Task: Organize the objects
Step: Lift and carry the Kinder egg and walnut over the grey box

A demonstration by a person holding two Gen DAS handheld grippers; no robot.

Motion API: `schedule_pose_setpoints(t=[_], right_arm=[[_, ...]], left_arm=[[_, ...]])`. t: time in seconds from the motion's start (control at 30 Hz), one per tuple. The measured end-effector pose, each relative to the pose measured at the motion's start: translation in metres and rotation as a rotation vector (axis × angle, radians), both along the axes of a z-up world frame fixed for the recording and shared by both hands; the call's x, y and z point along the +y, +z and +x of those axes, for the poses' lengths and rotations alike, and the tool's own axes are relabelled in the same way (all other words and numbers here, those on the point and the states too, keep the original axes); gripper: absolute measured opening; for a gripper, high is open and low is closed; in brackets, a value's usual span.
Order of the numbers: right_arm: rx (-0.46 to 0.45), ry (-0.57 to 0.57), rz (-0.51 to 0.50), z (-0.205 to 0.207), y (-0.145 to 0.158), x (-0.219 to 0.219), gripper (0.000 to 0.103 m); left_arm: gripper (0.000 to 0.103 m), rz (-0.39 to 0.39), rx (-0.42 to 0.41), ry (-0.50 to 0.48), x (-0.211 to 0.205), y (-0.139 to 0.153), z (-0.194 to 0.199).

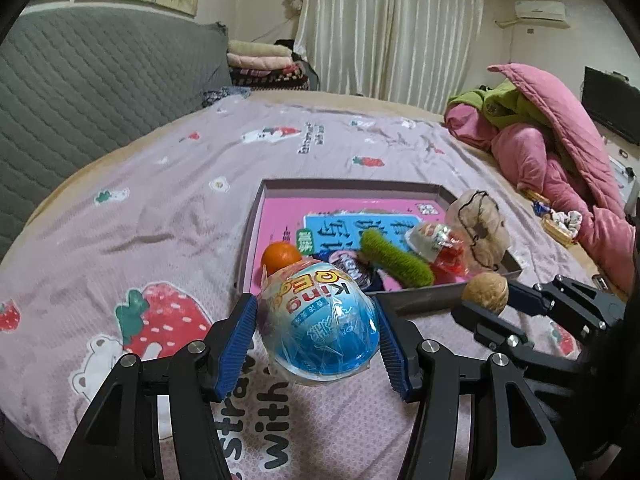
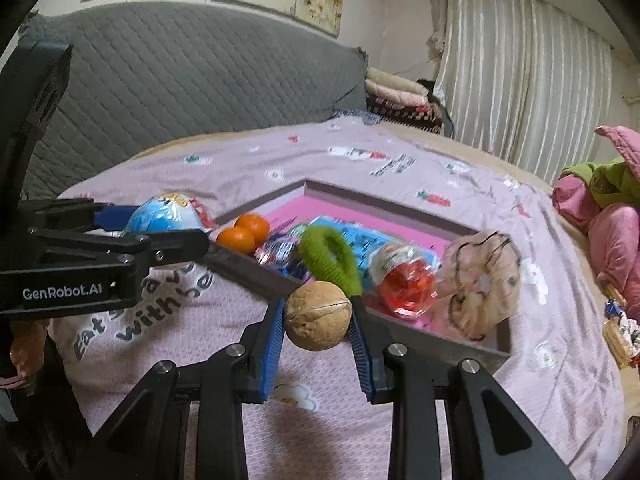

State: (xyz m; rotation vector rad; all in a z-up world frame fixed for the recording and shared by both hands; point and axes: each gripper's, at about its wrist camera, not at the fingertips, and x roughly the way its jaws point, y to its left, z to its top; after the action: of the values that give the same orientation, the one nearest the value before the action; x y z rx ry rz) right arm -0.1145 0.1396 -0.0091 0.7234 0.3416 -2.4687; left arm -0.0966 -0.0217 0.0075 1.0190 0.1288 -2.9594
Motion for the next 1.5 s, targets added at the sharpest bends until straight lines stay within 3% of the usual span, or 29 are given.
schedule_pose_setpoints(t=[0.27,1.03,1.5], right_arm=[[0.052,-0.049,-0.065,-0.004,0.025,0.023,0.032],[0.236,-0.119,-0.06,-0.01,0.064,0.052,0.032],[0.264,-0.143,-0.039,-0.022,0.061,0.054,0.032]], left_arm=[[0.06,-0.02,0.056,-0.015,0.011,0.025,0.005],[0.06,-0.045,0.125,-0.031,0.017,0.059,-0.024],[0.06,-0.018,0.112,-0.029,0.008,0.046,-0.07]])
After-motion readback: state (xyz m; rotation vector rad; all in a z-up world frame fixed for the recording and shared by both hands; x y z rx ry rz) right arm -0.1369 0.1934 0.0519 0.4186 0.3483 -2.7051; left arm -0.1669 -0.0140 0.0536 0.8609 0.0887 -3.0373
